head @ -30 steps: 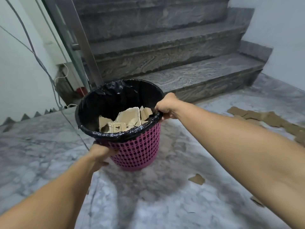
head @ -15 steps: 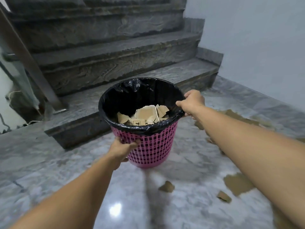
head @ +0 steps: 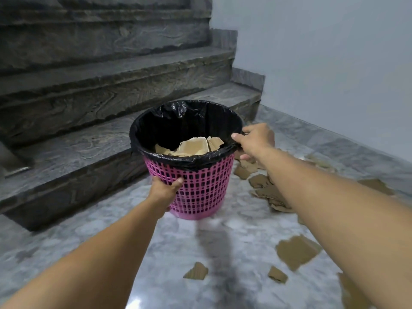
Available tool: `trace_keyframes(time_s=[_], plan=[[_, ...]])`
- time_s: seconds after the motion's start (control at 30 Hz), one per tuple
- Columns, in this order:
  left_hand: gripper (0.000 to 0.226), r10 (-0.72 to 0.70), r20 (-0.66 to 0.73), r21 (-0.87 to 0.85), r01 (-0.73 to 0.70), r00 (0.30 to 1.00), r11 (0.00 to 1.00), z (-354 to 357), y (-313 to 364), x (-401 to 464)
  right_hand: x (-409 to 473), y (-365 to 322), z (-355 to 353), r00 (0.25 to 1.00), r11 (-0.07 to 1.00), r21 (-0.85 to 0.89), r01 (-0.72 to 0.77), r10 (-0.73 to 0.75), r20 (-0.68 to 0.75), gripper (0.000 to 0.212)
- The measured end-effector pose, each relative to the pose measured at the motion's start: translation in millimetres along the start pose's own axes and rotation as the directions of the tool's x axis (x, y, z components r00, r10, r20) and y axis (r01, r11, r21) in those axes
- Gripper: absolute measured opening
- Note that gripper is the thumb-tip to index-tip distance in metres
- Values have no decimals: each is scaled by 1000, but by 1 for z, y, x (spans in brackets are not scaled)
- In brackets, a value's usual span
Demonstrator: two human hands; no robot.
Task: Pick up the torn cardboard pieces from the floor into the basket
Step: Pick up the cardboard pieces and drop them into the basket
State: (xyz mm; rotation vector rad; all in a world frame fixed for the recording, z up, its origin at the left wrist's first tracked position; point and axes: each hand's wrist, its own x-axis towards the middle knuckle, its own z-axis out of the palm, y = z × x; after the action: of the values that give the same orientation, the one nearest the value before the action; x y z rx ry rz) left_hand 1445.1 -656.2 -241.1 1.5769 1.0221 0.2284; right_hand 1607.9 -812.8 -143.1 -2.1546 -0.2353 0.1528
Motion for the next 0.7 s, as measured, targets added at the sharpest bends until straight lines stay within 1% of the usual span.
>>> trace_keyframes(time_s=[0.13, 0.2, 0.27, 0.33, 0.37, 0.4, 0.47, 0.5, 0.57, 0.63, 0.67, 0.7], plan=[[58, 30, -39, 62, -28, 999, 998, 1, 1, 4, 1, -4, 3, 1000, 998, -53, 16, -16, -9, 49], [54, 51, -71, 118, -43, 996, 992, 2, 0, 2, -1, -3, 1, 999, 999, -41, 34, -34, 5, 50], [49, 68, -88, 219, -47, 994, 975, 2, -9, -4, -9, 7, -1, 1000, 999, 41, -5, 5, -1, 50], [45, 78, -36, 366, -59, 996, 929, 5, -26, -11, -19, 25, -4, 997, 993, 86, -81, 82, 2, 42], [46, 65, 24, 464, -69, 998, 883, 9, -38, -14, -26, 39, -5, 992, 990, 63, -126, 124, 34, 37], [47, 38, 94, 570, -86, 995, 817, 13, -49, -16, -32, 54, -6, 983, 985, 36, -166, 163, 85, 32], [51, -43, 221, 747, -141, 974, 650, 27, -72, -20, -45, 92, -9, 950, 970, -44, -240, 243, 195, 23], [51, -72, 277, 799, -188, 958, 571, 36, -84, -21, -52, 114, -11, 931, 959, -107, -261, 279, 234, 22], [52, -111, 351, 853, -269, 930, 448, 52, -107, -20, -67, 154, -13, 902, 932, -243, -269, 332, 276, 23], [56, -153, 366, 886, -294, 918, 359, 68, -131, -22, -82, 191, -12, 898, 893, -395, -216, 341, 280, 28], [56, -157, 365, 897, -303, 918, 321, 75, -141, -25, -90, 208, -9, 895, 864, -471, -180, 342, 286, 33], [50, -138, 361, 903, -309, 922, 298, 80, -152, -28, -99, 224, -6, 888, 835, -528, -154, 351, 297, 36]])
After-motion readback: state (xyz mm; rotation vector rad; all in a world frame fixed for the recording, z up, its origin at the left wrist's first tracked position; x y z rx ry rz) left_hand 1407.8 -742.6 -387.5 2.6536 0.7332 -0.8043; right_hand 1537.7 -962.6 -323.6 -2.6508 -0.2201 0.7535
